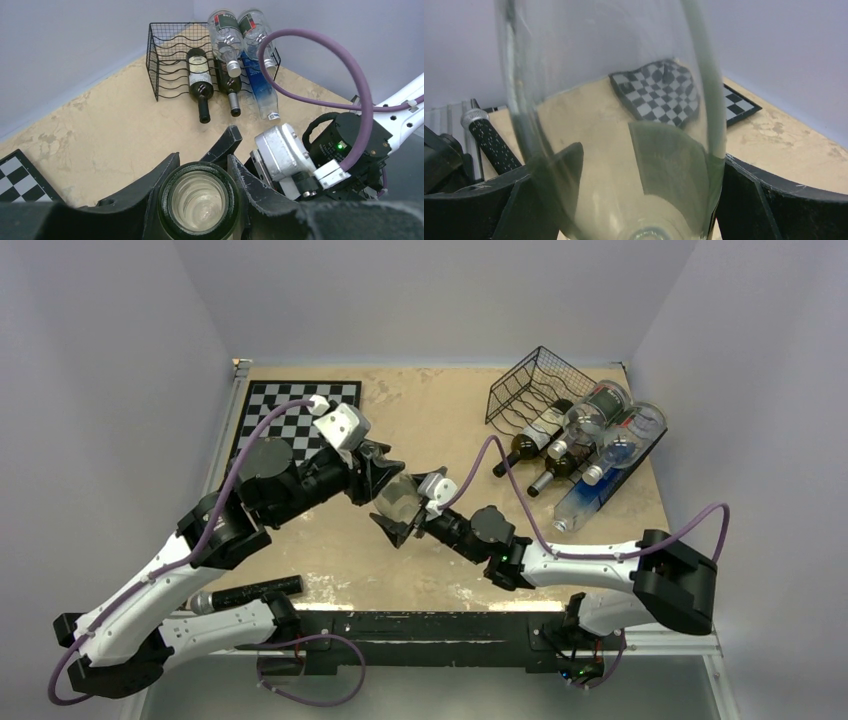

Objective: Put the wine bottle on the wine rack

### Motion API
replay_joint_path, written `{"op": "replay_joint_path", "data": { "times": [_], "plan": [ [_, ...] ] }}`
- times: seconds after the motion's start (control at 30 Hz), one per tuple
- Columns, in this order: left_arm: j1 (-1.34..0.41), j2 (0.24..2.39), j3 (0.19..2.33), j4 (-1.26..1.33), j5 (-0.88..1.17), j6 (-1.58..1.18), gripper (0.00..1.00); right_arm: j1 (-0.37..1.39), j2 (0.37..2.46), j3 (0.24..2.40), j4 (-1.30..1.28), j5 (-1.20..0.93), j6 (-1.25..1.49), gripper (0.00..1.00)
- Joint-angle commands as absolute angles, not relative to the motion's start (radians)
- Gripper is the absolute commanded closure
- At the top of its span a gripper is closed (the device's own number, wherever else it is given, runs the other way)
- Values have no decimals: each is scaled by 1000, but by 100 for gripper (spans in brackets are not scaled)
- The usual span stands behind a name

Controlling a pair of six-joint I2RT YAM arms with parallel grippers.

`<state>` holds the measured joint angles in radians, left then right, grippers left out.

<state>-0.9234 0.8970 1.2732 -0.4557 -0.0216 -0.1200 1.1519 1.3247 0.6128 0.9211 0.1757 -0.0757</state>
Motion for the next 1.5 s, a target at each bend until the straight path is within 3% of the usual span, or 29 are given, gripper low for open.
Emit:
{"op": "replay_joint_path", "data": {
  "times": [0.0, 0.23, 0.4, 0.53, 0.6, 0.63, 0.73, 0.8, 0.87, 0.97, 1.1, 1.23, 1.47],
  "plan": [
    [-931, 874, 1410, -263, 5, -164, 100, 1155, 1353, 651, 863, 237, -133, 1],
    [-931, 906, 1441, -290, 24, -155, 100, 1161, 1363, 676, 822, 241, -143, 2],
    [-931, 891, 1427, -296, 39, -178, 100, 1161, 1359, 720, 806, 281, -169, 19],
    [-931, 856, 1412, -304, 55, -194, 100, 1161, 1344, 748, 830, 323, -208, 25],
    [-931, 835, 1402, -311, 61, -201, 100, 1161, 1331, 759, 841, 335, -236, 39],
    [-931, 823, 1396, -316, 62, -204, 100, 1161, 1325, 765, 847, 338, -253, 50],
    [-931, 788, 1374, -333, 59, -211, 100, 1161, 1297, 793, 816, 352, -313, 100],
    [-931, 763, 1355, -350, 54, -211, 98, 1160, 1280, 809, 793, 369, -364, 100],
    [-931, 735, 1330, -366, 37, -211, 73, 1161, 1256, 820, 782, 395, -435, 100],
    [-932, 688, 1283, -363, 10, -198, 44, 1161, 1214, 821, 804, 436, -534, 100],
    [-931, 673, 1265, -351, -30, -164, 20, 1161, 1147, 837, 813, 451, -647, 100],
    [-931, 685, 1271, -349, -50, -140, 6, 1161, 1102, 868, 822, 455, -751, 100],
    [-931, 657, 1282, -418, -175, -137, 3, 1161, 1065, 895, 816, 489, -948, 100]
  ]
}}
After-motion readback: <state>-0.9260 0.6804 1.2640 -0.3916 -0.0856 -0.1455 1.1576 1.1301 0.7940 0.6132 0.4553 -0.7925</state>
